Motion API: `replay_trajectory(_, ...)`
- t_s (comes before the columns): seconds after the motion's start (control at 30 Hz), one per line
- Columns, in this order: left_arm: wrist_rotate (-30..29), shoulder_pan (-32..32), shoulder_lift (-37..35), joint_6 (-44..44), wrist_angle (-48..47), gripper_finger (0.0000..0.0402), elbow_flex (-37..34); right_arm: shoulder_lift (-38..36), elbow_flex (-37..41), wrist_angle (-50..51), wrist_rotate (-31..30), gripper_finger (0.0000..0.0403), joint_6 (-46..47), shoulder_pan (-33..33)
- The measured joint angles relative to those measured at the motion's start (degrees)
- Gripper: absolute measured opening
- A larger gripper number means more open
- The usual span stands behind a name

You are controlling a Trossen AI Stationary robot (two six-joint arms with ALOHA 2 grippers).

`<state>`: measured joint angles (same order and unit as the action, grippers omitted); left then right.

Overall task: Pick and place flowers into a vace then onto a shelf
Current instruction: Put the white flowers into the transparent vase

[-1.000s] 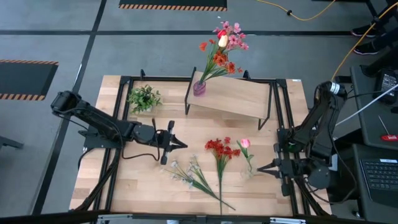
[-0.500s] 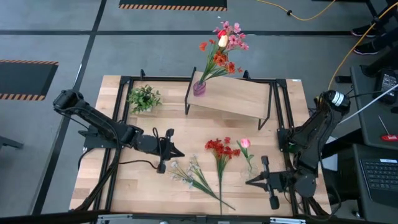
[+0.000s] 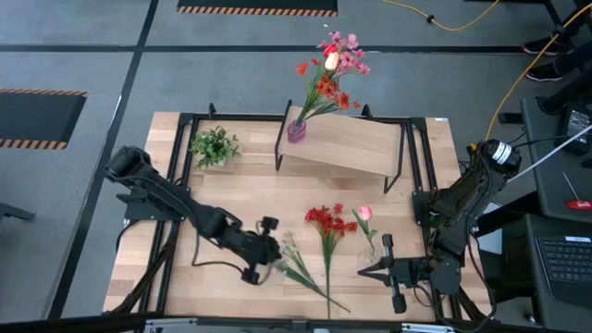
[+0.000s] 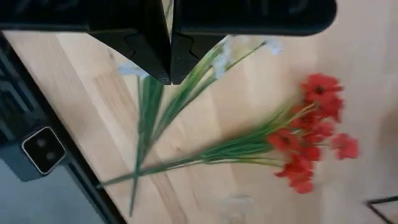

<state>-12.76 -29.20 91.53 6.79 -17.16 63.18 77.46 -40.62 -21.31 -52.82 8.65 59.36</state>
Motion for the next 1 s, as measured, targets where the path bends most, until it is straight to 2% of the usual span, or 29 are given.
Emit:
replay_trajectory(0.13, 3.6, 0.4, 6.7, -1.0, -7.9, 0.0003, 8.3, 0.2, 0.0, 0.1, 0.0, 0.0005, -0.2, 0.0)
replay_trajectory(0.27, 4.1, 0.5, 12.3, -2.4, -13.9, 0.0003, 16.2, 0.2, 0.0, 0.2, 0.0, 0.0005, 0.0, 0.1)
replay_trajectory(0.47, 6.9, 0.5, 18.3, -3.3, -14.5, 0.0003, 24.9, 0.2, 0.0, 0.9, 0.0, 0.0005, -0.1, 0.1)
replay_trajectory(0.77, 6.5, 0.2, 22.1, -9.7, -13.4, 0.0012, 26.2, 1.8, 0.0, 1.3, 0.1, 0.0005, 0.1, 0.1)
replay_trajectory(1.0, 6.4, -0.1, 23.4, -9.7, -13.3, 0.0071, 26.2, 2.1, 0.0, 0.5, 1.7, 0.0005, 0.1, 0.1)
